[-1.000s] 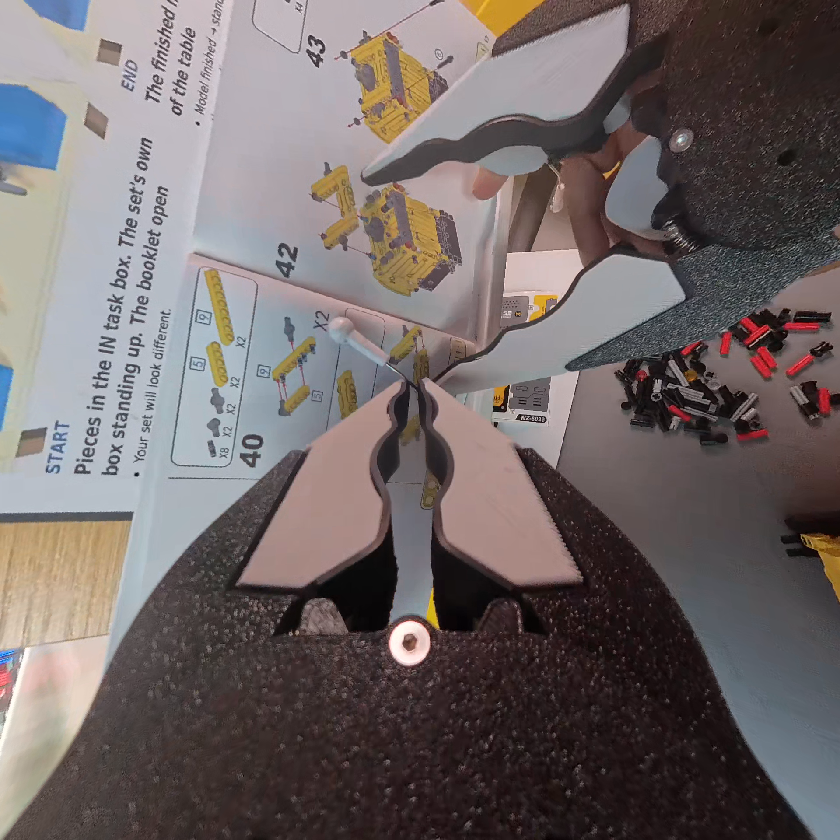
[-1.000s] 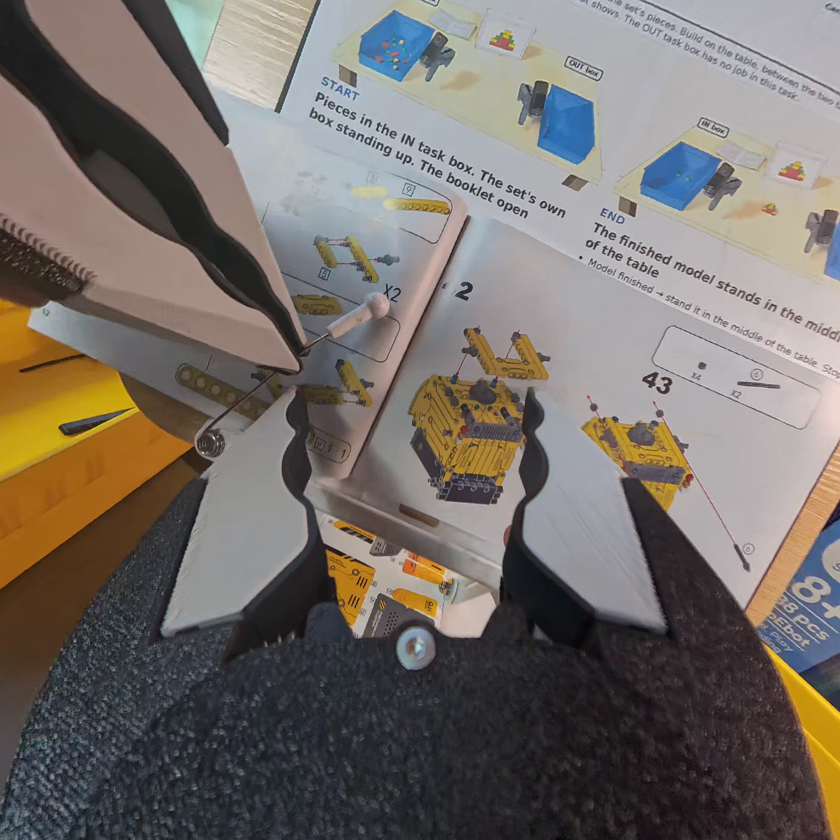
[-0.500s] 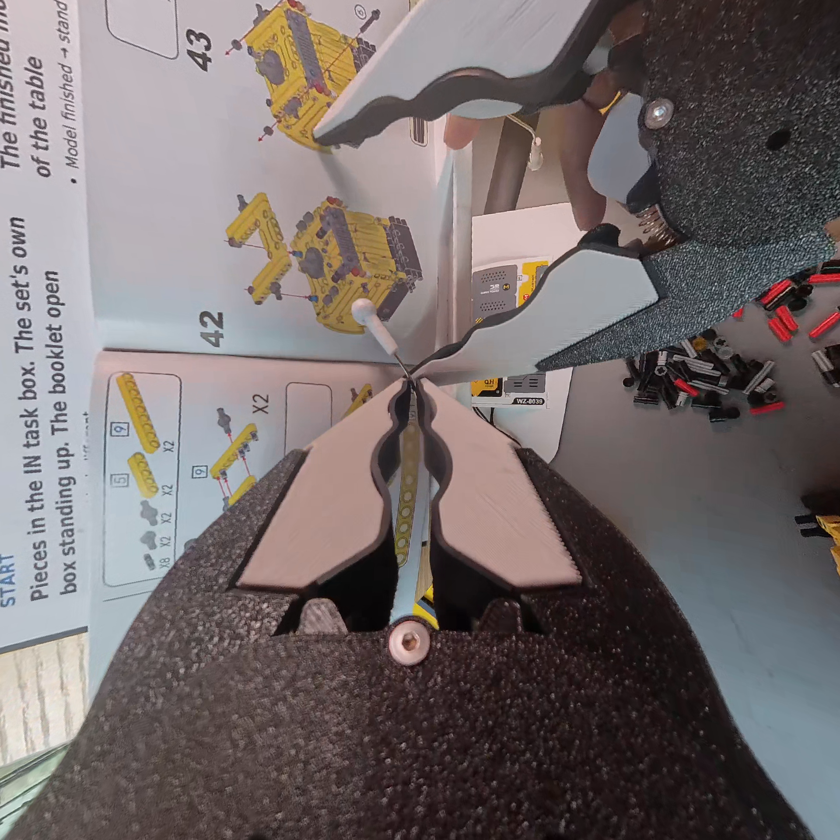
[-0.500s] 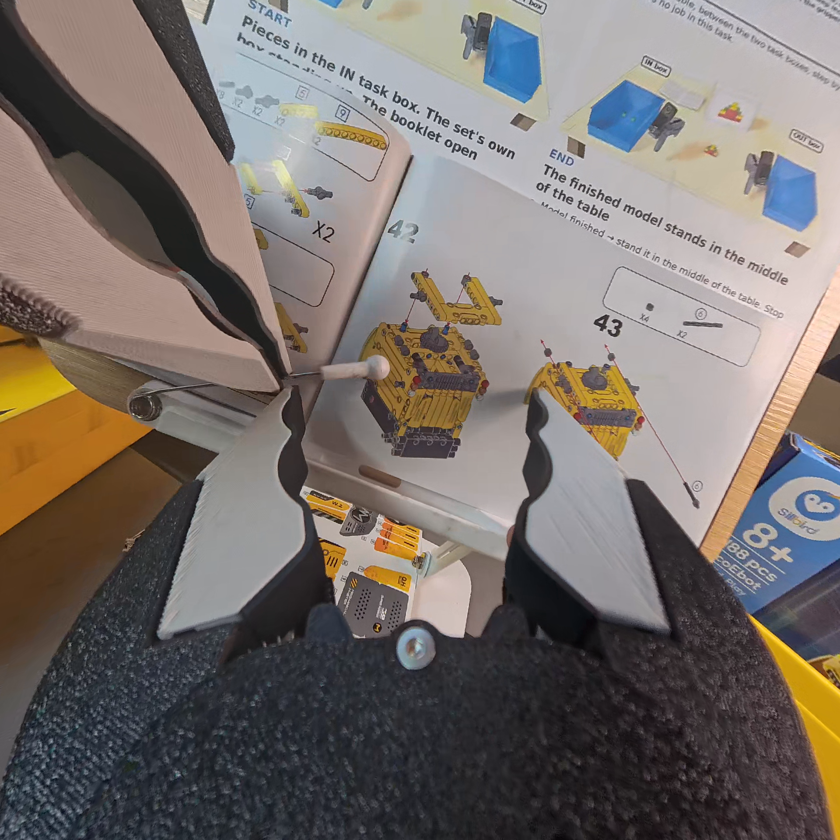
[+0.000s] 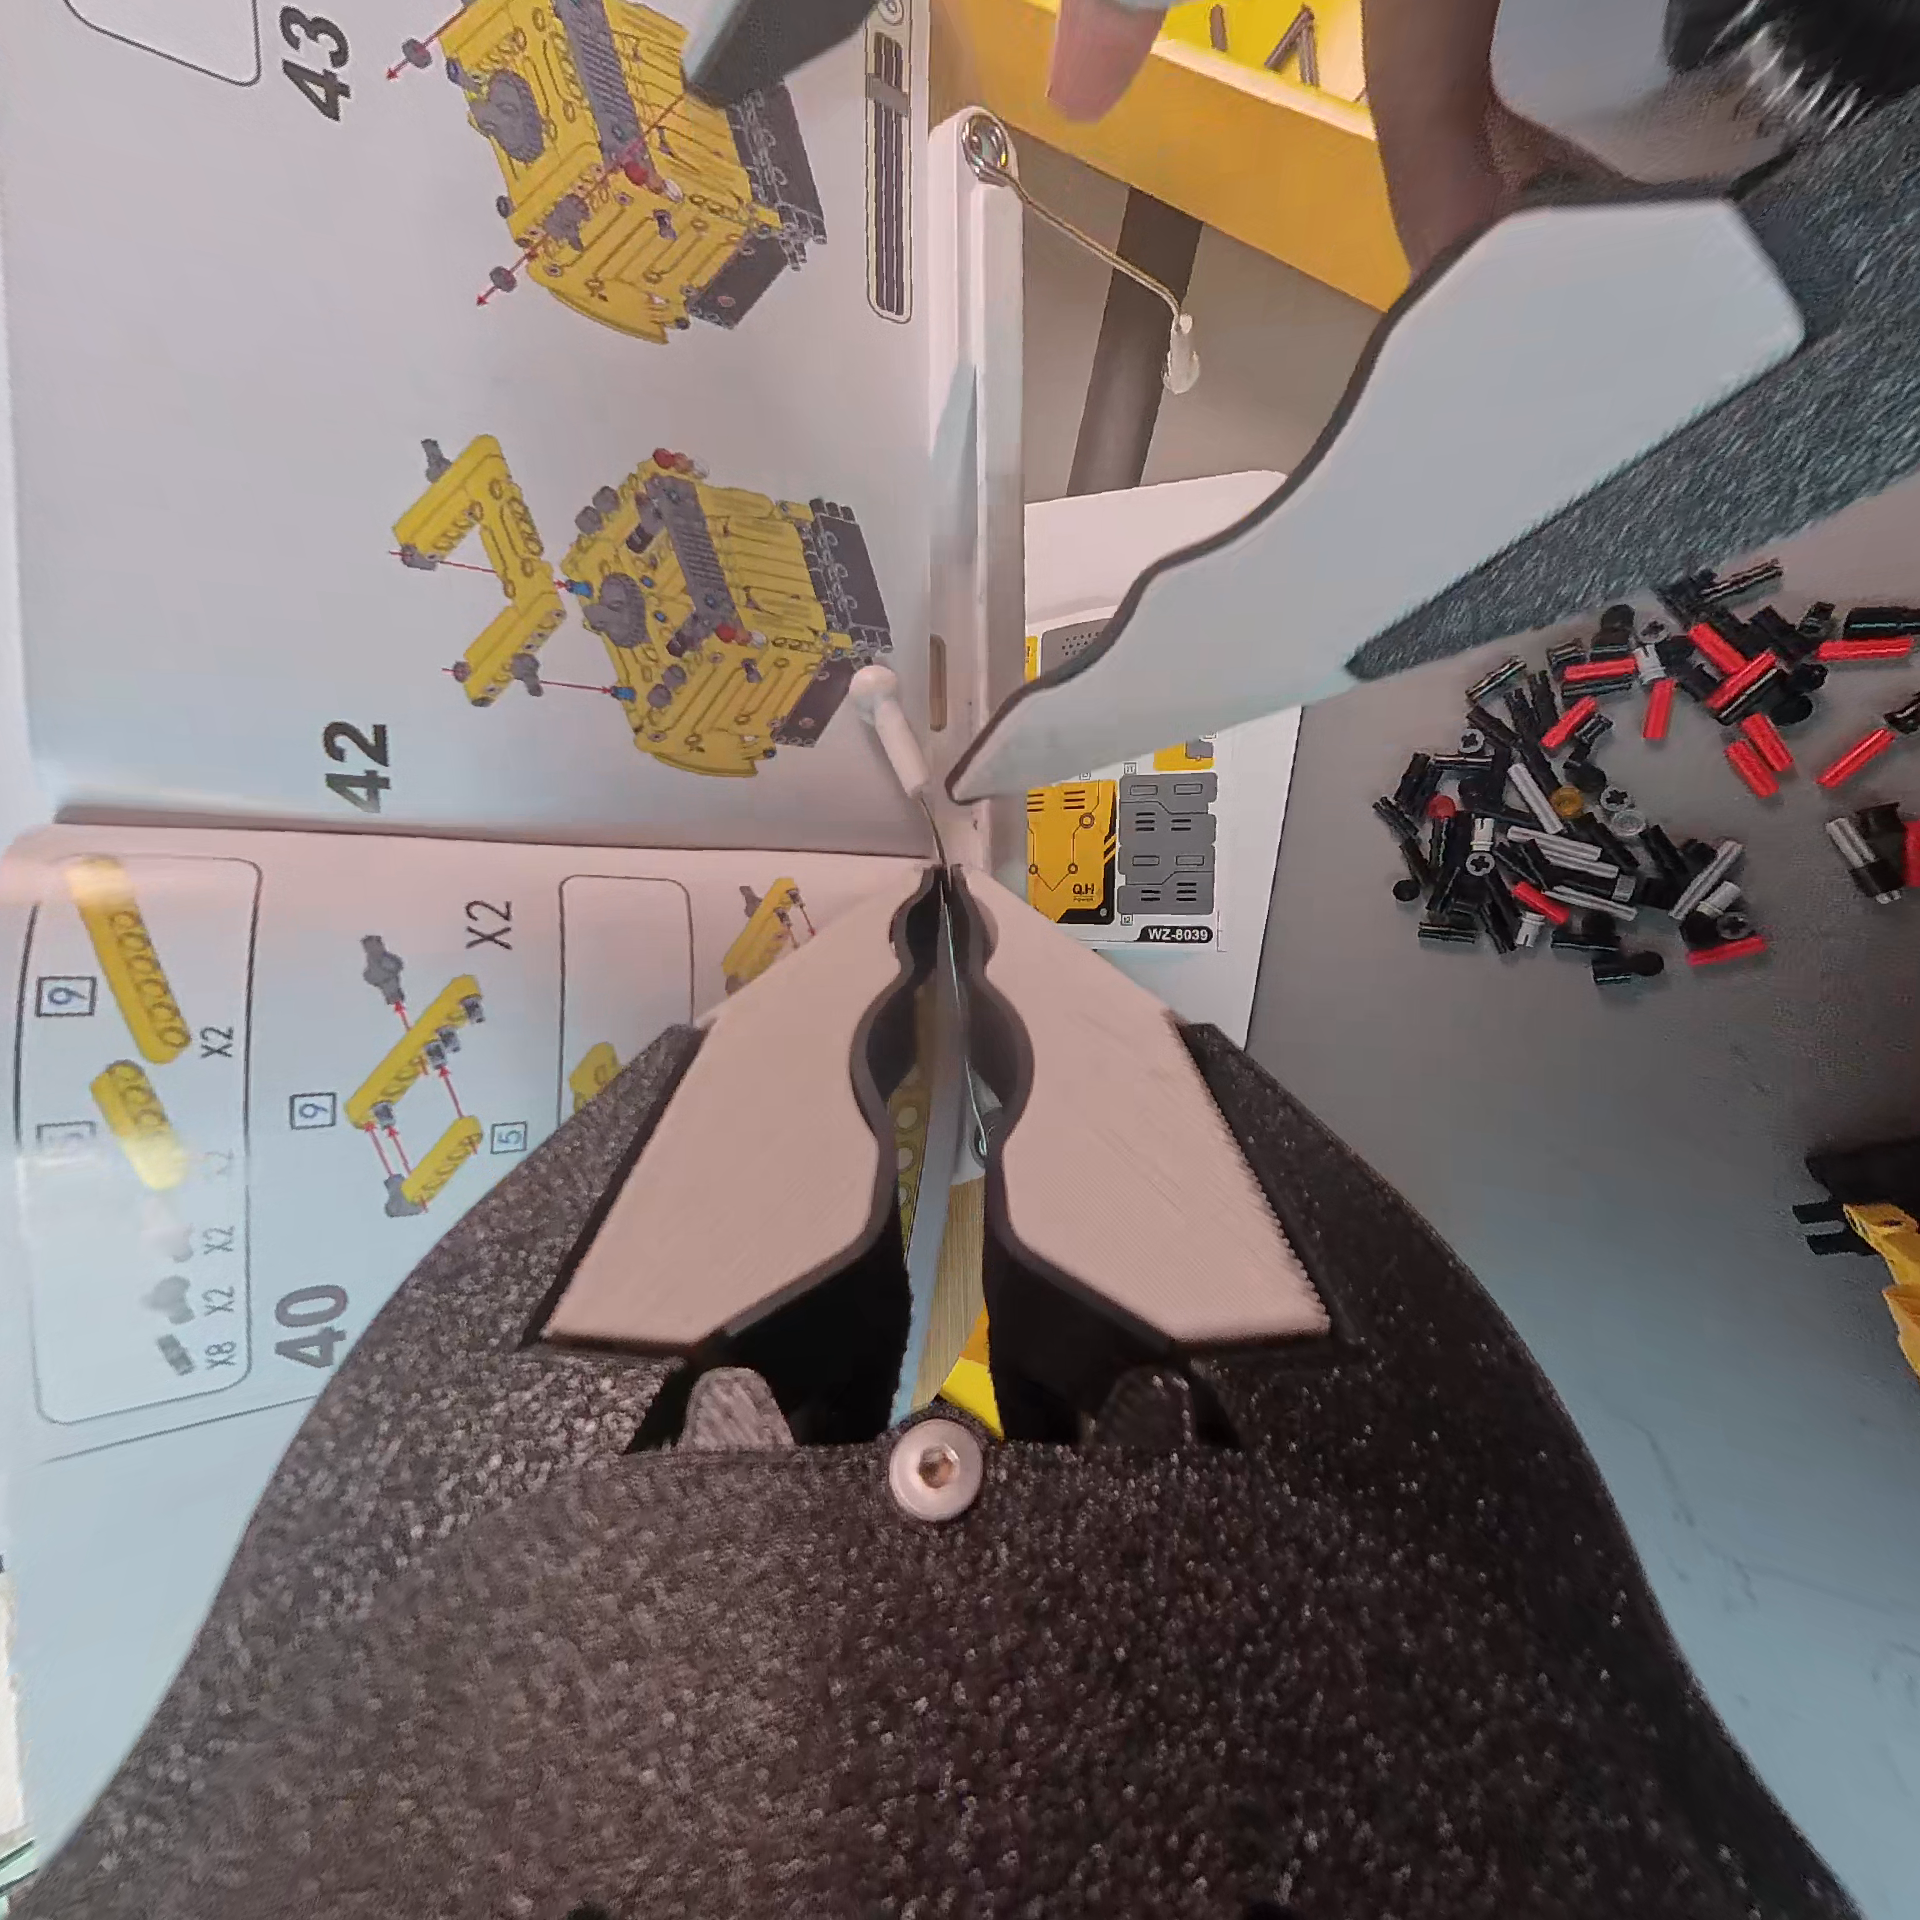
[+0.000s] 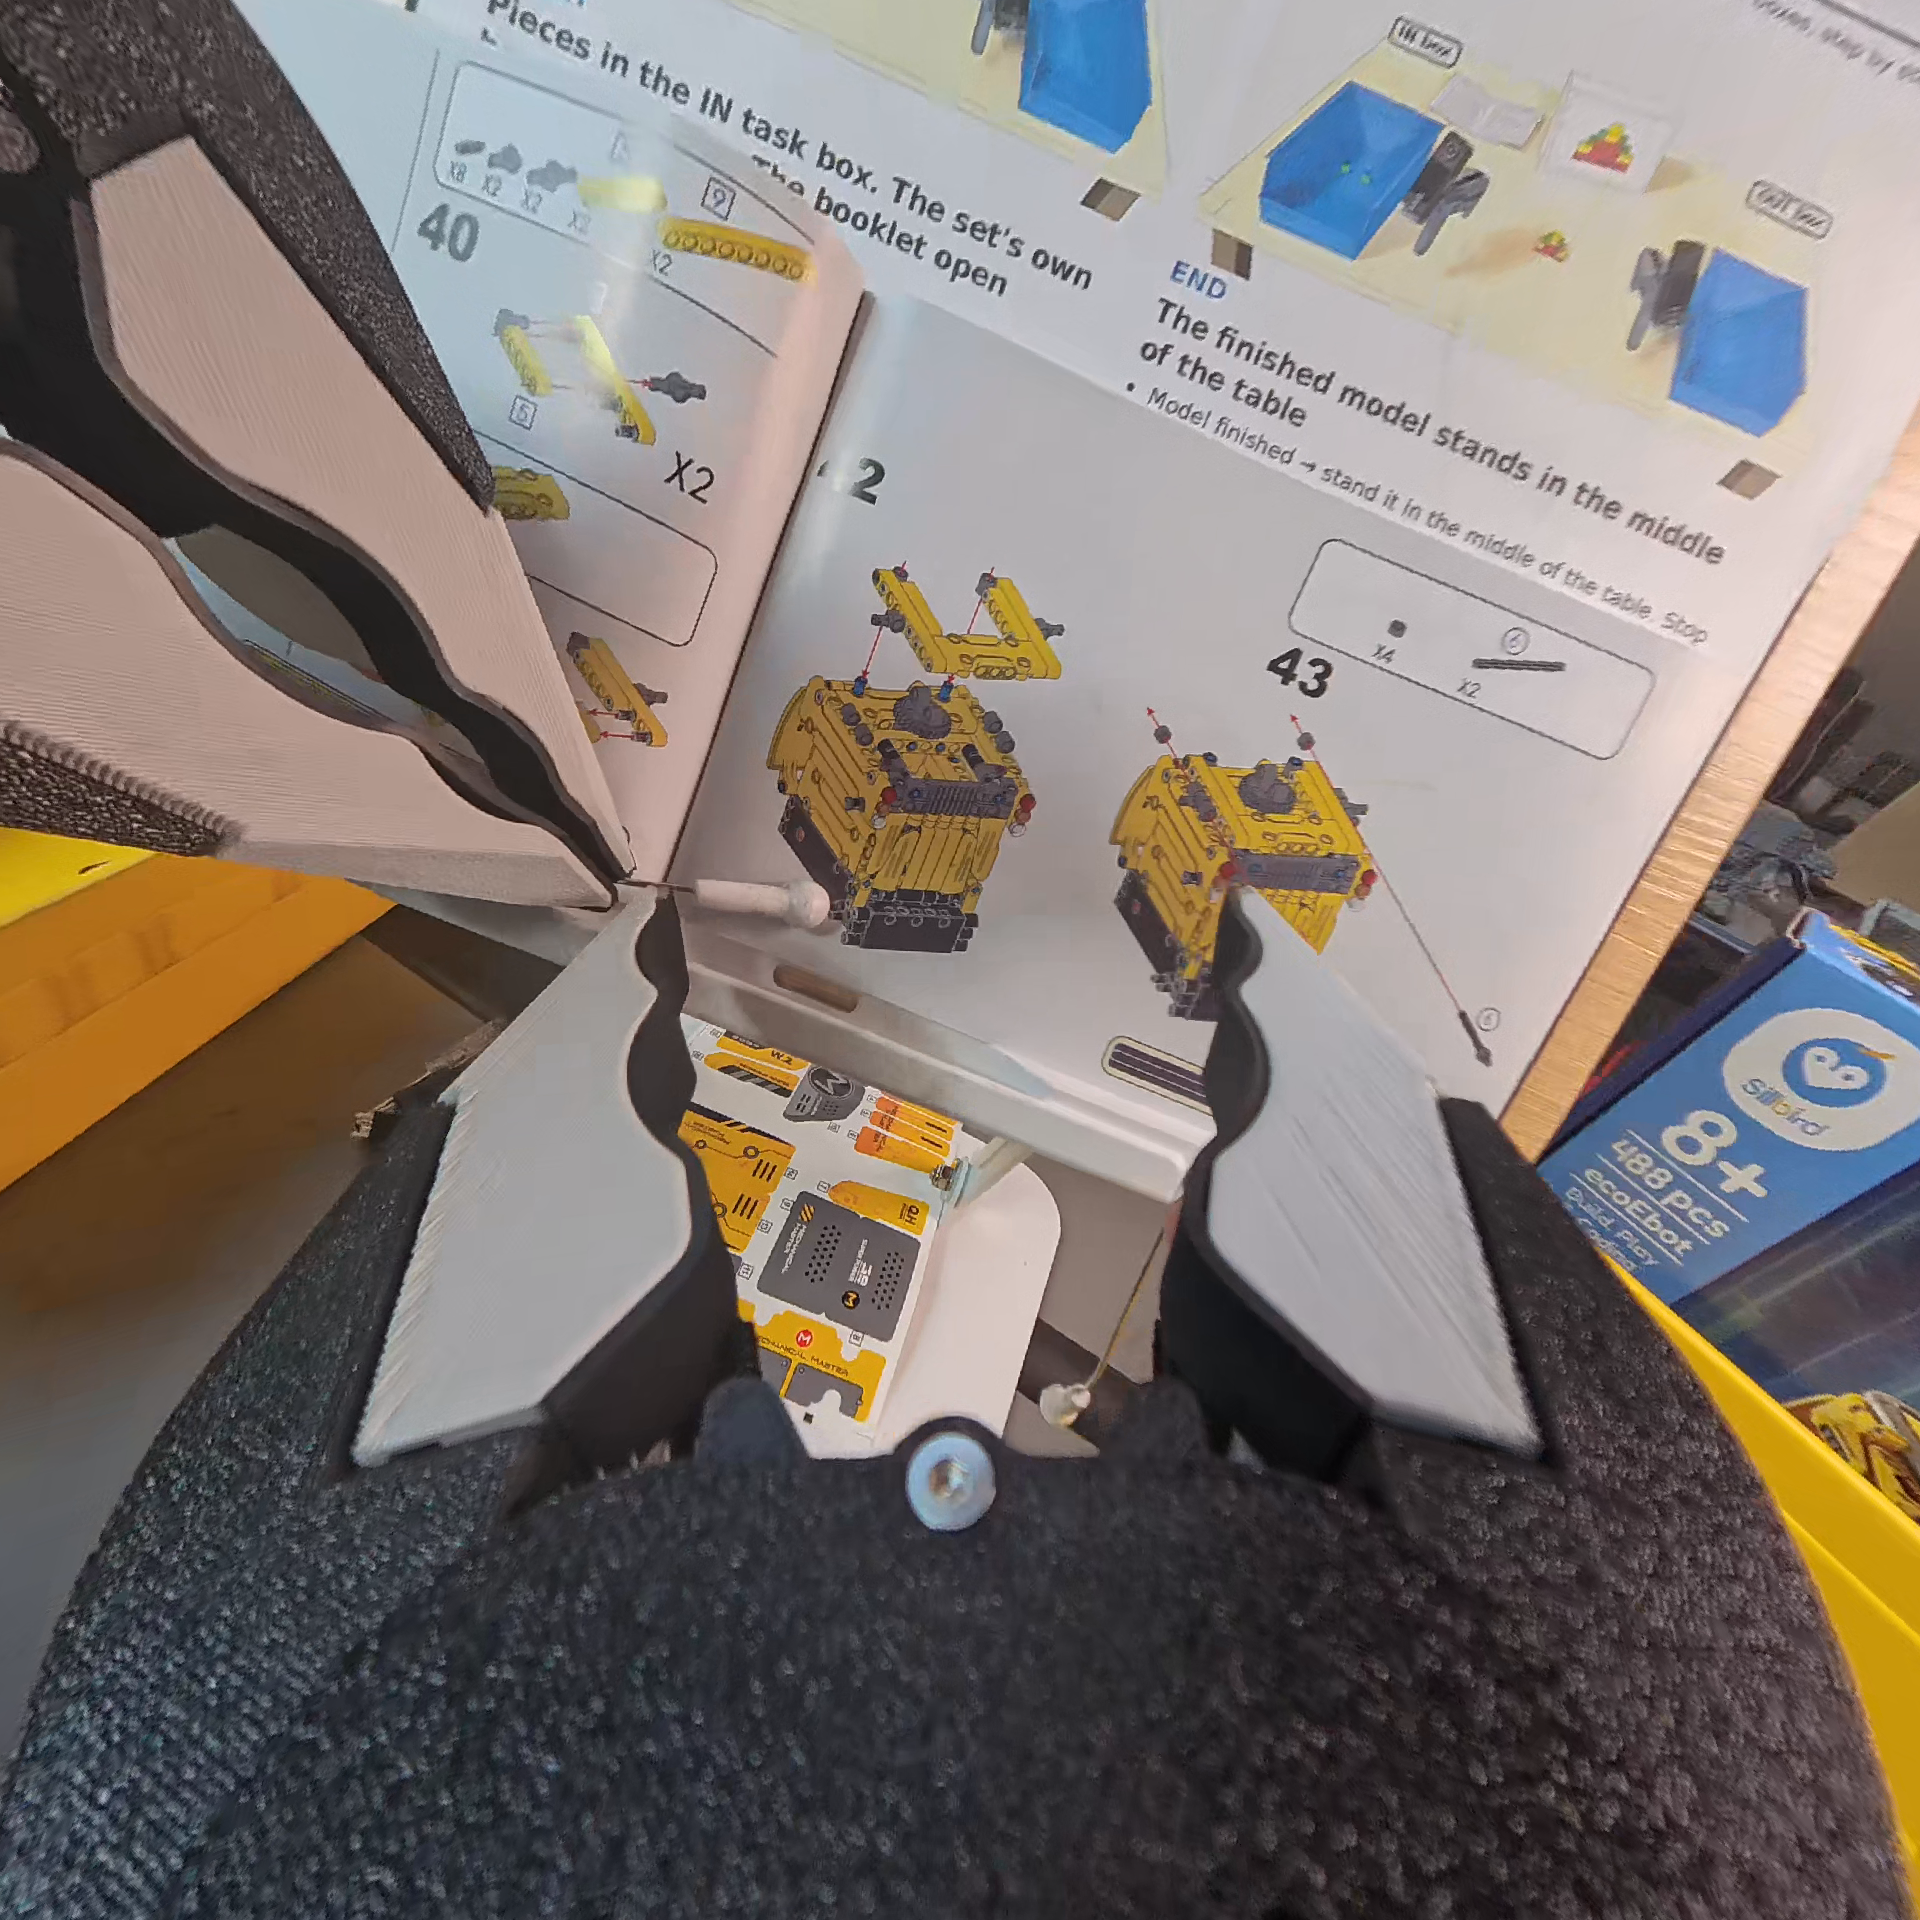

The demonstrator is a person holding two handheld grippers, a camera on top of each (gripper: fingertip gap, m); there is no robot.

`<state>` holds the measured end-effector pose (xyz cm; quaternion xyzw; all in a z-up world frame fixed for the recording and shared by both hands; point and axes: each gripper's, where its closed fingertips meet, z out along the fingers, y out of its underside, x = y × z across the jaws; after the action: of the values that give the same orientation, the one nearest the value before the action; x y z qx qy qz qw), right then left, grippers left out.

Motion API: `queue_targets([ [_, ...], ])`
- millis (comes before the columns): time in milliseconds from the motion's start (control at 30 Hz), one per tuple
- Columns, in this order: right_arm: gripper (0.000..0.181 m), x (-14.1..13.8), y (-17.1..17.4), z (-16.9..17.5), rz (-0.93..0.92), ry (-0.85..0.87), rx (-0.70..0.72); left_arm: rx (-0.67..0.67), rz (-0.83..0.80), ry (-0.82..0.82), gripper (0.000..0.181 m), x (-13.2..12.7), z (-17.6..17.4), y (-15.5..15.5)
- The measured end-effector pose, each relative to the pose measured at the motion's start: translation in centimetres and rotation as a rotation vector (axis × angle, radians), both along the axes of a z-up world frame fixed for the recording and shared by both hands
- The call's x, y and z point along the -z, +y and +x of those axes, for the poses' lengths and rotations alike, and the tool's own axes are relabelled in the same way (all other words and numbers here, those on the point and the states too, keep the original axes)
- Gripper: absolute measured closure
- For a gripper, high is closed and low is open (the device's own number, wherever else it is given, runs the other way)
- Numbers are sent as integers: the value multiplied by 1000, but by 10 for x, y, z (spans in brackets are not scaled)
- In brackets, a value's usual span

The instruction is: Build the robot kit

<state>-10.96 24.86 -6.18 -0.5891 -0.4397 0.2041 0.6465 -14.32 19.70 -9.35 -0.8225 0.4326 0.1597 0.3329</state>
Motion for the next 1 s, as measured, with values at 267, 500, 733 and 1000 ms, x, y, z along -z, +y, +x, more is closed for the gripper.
queue_targets([
  [267,102,-9,7,43,-31,56,-15,-77,181,-313,166,-21,-13,-25],
  [500,111,-9,49,59,-112,95,76,-445,433,-617,172,-23,-99,-57],
  [733,104,3,80,55,-59,24,165,-512,442,-815,181,-6,-112,-69],
  [1000,109,5,76,61,-81,-2,196,-490,442,-845,173,2,-108,-77],
])
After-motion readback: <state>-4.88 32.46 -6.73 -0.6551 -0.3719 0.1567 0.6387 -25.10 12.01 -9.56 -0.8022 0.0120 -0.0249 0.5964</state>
